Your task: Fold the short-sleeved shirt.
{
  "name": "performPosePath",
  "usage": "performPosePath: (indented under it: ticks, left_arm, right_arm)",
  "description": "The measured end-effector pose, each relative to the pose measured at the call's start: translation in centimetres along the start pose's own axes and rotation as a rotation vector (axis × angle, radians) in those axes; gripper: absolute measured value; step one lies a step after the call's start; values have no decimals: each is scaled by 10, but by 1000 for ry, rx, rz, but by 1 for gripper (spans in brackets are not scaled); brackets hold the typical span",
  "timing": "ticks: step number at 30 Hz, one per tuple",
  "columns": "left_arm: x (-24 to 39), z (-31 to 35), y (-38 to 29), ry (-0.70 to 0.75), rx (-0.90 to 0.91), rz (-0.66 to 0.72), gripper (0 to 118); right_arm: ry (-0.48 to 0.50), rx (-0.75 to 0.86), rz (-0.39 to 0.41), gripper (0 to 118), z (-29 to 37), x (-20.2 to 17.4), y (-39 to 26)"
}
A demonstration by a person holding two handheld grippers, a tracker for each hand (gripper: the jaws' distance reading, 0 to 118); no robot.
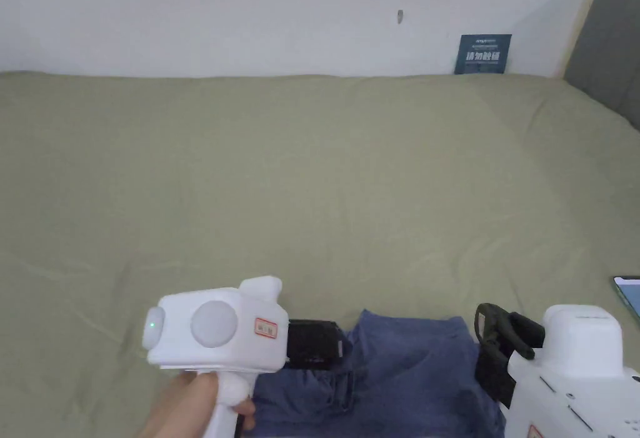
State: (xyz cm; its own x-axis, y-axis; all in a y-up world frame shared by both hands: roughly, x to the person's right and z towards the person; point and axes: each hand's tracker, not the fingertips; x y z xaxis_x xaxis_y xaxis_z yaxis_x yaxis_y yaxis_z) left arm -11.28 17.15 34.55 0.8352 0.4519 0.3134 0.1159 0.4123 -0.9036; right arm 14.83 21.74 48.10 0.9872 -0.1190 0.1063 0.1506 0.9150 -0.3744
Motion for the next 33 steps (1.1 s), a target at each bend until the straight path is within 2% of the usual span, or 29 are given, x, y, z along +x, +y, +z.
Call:
performPosePath:
  ticks: [1,2,4,8,11,14,16,18,21,24,27,33]
  left_arm:
    - [-6,14,0,-7,21,11,113]
    - [-15,25,0,-4,79,34,98]
    - [-30,46,1,-27,131,76,1]
    - [-42,31,3,-9,101,120,0]
    - [-41,7,3,-138,12,185,0]
    - [-24,-36,-4,-143,-67,138,0]
    - [-19,-66,-8,-169,-132,162,0]
    - [-21,-81,-11,-140,-121,160,0]
    - [-28,-57,2,-184,-116,193,0]
    - [-42,-11,0,-142,-45,88,0]
    - [-72,43,-5,-147,10,121,0]
    - [-143,80,-15,-23,29,150,0]
  right_arm:
    - [0,-9,2,0,-1,0,-2]
    - [-1,-15,1,0,-2,0,-3]
    - [6,-28,-12,0,-5,0,-7]
    - [13,-44,-28,0,-9,-3,-11]
    - [15,-50,-16,0,-8,-5,-11]
    - [3,-55,19,0,-7,-5,-10]
    - [1,-56,20,0,-8,-5,-9]
    - [-2,-62,25,0,-8,-5,-8]
    - [-7,-64,47,0,-8,-8,-7]
    - [6,-65,42,0,-11,-12,-6]
    - [23,-58,46,0,-12,-20,-4]
    - [54,-50,78,0,-18,-37,1]
